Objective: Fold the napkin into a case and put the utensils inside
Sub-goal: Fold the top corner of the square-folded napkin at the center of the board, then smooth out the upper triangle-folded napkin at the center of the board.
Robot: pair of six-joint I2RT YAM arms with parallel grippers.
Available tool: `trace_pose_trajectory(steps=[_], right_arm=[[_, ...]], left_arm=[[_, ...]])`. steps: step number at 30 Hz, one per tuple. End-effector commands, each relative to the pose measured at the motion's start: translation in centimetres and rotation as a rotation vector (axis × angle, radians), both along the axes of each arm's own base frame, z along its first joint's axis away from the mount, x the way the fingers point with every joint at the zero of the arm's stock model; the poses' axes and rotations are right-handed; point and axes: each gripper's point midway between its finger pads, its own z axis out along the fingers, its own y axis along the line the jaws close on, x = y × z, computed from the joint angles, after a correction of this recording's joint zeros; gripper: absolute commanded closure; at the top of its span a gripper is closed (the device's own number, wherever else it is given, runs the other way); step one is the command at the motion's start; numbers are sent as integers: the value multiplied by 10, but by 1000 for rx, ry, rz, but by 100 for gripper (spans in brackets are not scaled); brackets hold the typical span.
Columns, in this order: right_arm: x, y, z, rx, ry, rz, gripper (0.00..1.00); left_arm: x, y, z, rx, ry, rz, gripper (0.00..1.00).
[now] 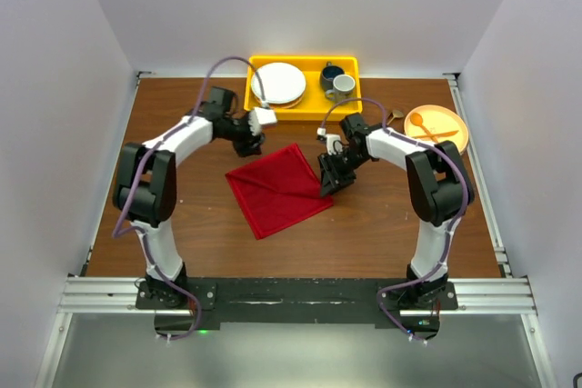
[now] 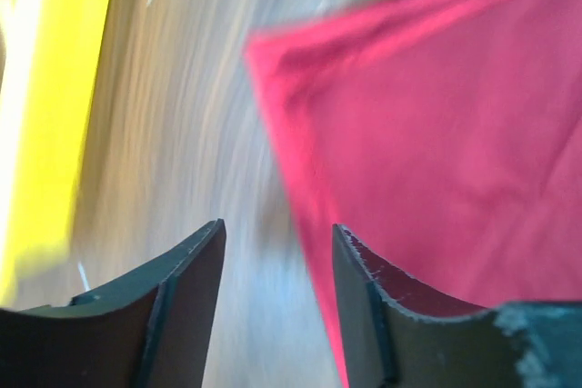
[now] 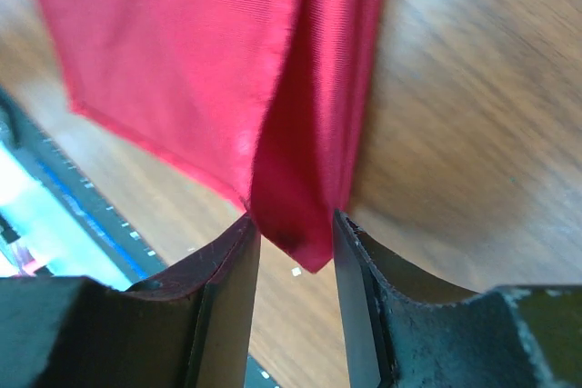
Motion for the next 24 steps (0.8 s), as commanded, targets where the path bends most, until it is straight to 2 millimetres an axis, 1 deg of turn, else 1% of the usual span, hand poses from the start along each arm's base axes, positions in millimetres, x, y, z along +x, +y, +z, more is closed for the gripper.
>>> trace_pose_trajectory(steps=[1, 2, 3, 4, 5, 6, 7, 8, 9, 10, 12, 13, 14, 15, 16, 17, 18, 19, 20, 21, 22, 23, 24], right_arm=[[8, -4, -22, -62, -16, -15, 60], [11, -4, -25, -71, -18, -17, 61], [15, -5, -27, -80, -28, -15, 61], [18, -6, -29, -91, -37, -15, 61], [24, -6, -30, -99, -57, -9, 62], [27, -6, -34, -109, -57, -4, 62], [31, -7, -35, -114, -65, -1, 62], [38, -6, -33, -120, -86, 9, 62], [40, -7, -37, -129, -86, 16, 63], [44, -7, -35, -133, -99, 22, 63], [52, -6, -31, -138, -131, 44, 63], [54, -5, -27, -131, -141, 55, 62], [57, -4, -20, -122, -154, 75, 61], [54, 0, -14, -99, -150, 92, 57], [53, 1, -5, -82, -159, 105, 55], [50, 0, 2, -79, -155, 122, 53], [46, 2, 9, -55, -154, 135, 51], [46, 3, 22, -40, -180, 142, 48], [43, 3, 29, -31, -184, 149, 48], [43, 4, 36, -21, -197, 149, 47], [44, 5, 42, -9, -209, 150, 46], [47, 8, 51, 0, -232, 142, 46], [50, 9, 54, 3, -242, 136, 46]], left_arm=[[-28, 44, 8, -155, 311, 247, 44], [-29, 49, 5, -177, 337, 280, 45], [-35, 51, 1, -200, 389, 313, 45], [-43, 60, -10, -205, 435, 343, 46], [-48, 63, -14, -216, 462, 360, 49], [-51, 65, -17, -232, 487, 384, 50], [-59, 70, -24, -244, 522, 407, 51], [-63, 71, -26, -257, 540, 417, 55], [-65, 72, -26, -276, 558, 435, 56], [-74, 73, -28, -285, 577, 446, 57], [-83, 72, -29, -302, 594, 456, 60], [-92, 72, -29, -308, 605, 467, 60], [-93, 74, -28, -311, 599, 477, 60], [-95, 75, -29, -311, 606, 493, 59], [-96, 80, -26, -316, 597, 516, 56], [-93, 84, -23, -328, 576, 532, 55], [-92, 85, -17, -344, 568, 541, 53], [-83, 99, -4, -373, 516, 572, 50], [-80, 101, 4, -380, 486, 574, 49], [-78, 103, 10, -372, 443, 564, 48], [-74, 103, 27, -384, 386, 546, 47], [-70, 102, 36, -397, 349, 534, 47], [-69, 97, 44, -413, 340, 518, 47]])
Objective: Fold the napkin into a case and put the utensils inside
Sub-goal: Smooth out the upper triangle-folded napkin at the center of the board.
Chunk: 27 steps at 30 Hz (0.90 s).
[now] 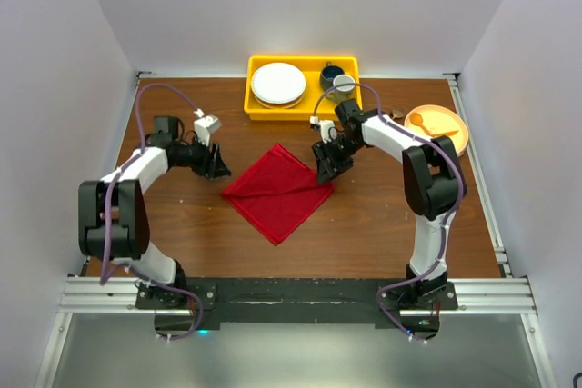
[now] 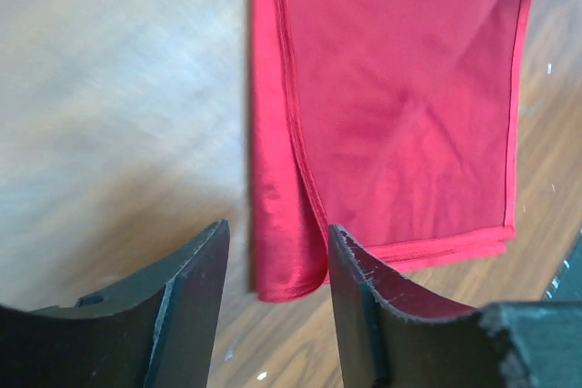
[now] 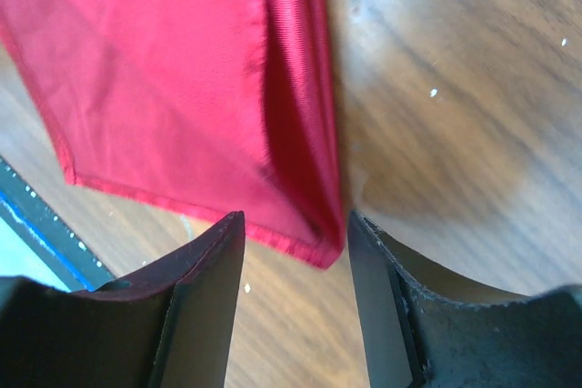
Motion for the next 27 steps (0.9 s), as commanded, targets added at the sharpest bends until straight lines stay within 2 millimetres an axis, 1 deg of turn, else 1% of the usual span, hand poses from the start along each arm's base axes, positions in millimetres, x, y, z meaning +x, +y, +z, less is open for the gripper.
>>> trace_pose_trajectory(steps=[1, 2, 3, 4, 6, 8, 9, 10, 11, 14, 18, 20, 21, 22, 25, 26, 27], right_arm=[[16, 10, 55, 76, -136, 29, 47], [21, 13, 58, 83, -150, 16, 48], [24, 15, 59, 89, -151, 10, 48], [26, 18, 60, 94, -155, 7, 48], [31, 23, 58, 100, -140, -6, 51], [33, 24, 57, 95, -133, -15, 51], [34, 24, 53, 86, -127, -20, 51], [35, 24, 50, 79, -130, -22, 51], [37, 23, 46, 64, -137, -25, 51], [37, 22, 35, 42, -122, -22, 51], [30, 19, 24, 18, -95, -18, 52], [25, 16, 18, 6, -82, -15, 58], [25, 15, 18, 3, -83, -15, 61], [22, 14, 19, 1, -84, -12, 66], [16, 10, 18, -6, -78, -15, 76], [10, 8, 16, -11, -68, -16, 84], [9, 7, 16, -15, -68, -18, 87]], left_arm=[[28, -9, 64, -39, -232, -18, 47], [28, -13, 65, -34, -222, -30, 48], [26, -27, 66, -17, -232, -78, 48], [32, -33, 70, -8, -241, -91, 49], [35, -46, 70, 9, -244, -97, 50], [40, -53, 70, 17, -258, -99, 50], [40, -59, 69, 28, -261, -106, 50], [41, -61, 64, 36, -252, -102, 50], [44, -62, 64, 36, -256, -95, 50], [45, -65, 58, 28, -227, -91, 50], [42, -65, 55, 31, -222, -91, 50], [41, -65, 55, 35, -228, -94, 50], [40, -64, 54, 38, -224, -92, 50], [40, -64, 53, 40, -223, -95, 50], [37, -62, 49, 52, -211, -100, 50], [36, -62, 48, 54, -208, -104, 50], [35, -62, 47, 55, -204, -105, 50]])
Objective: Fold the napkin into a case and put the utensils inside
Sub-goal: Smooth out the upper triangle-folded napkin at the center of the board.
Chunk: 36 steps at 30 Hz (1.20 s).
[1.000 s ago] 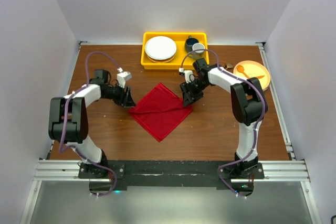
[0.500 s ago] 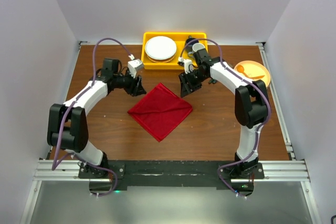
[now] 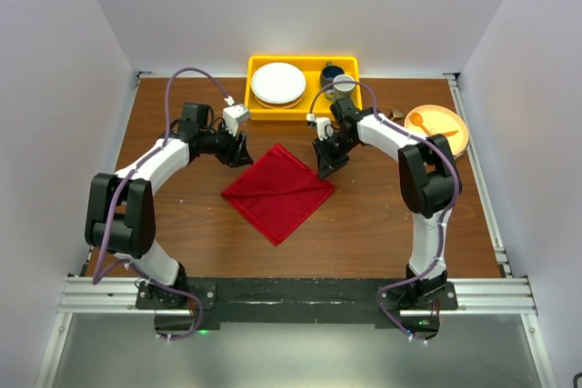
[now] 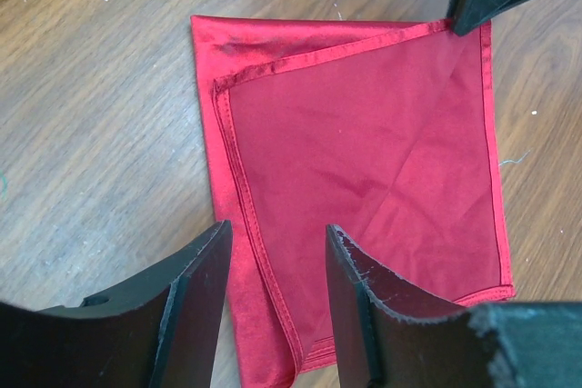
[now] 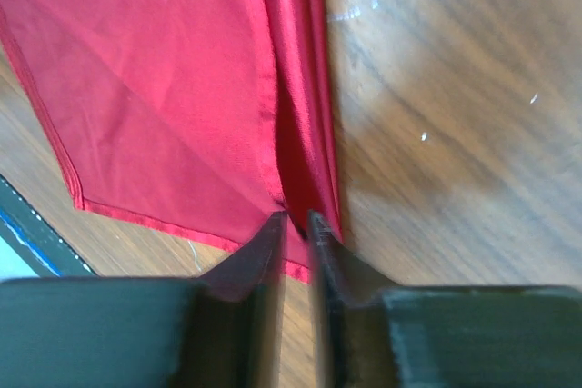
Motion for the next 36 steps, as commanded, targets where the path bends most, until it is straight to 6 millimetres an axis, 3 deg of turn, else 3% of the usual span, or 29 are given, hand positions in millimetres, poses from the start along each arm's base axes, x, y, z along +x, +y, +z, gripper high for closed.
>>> trace_pose_trajectory(steps=[1, 3, 11, 16, 21, 36], right_arm=[[-9, -8, 7, -22, -26, -6, 90], [-11, -10, 4, -32, -24, -11, 100], [-18, -11, -4, -34, 6, -58, 100], [-17, -10, -7, -28, 16, -78, 100], [-17, -9, -8, -28, 21, -80, 100], [-17, -8, -13, -26, 30, -71, 100]], left_arm=[[3, 0, 6, 2, -26, -2, 50], [3, 0, 4, 2, -22, -4, 50], [-2, -16, -5, 27, -15, -52, 52], [-1, -29, -25, 74, 9, -81, 56], [12, -34, -38, 109, 16, -60, 54], [60, -64, -42, 72, -7, -66, 54]])
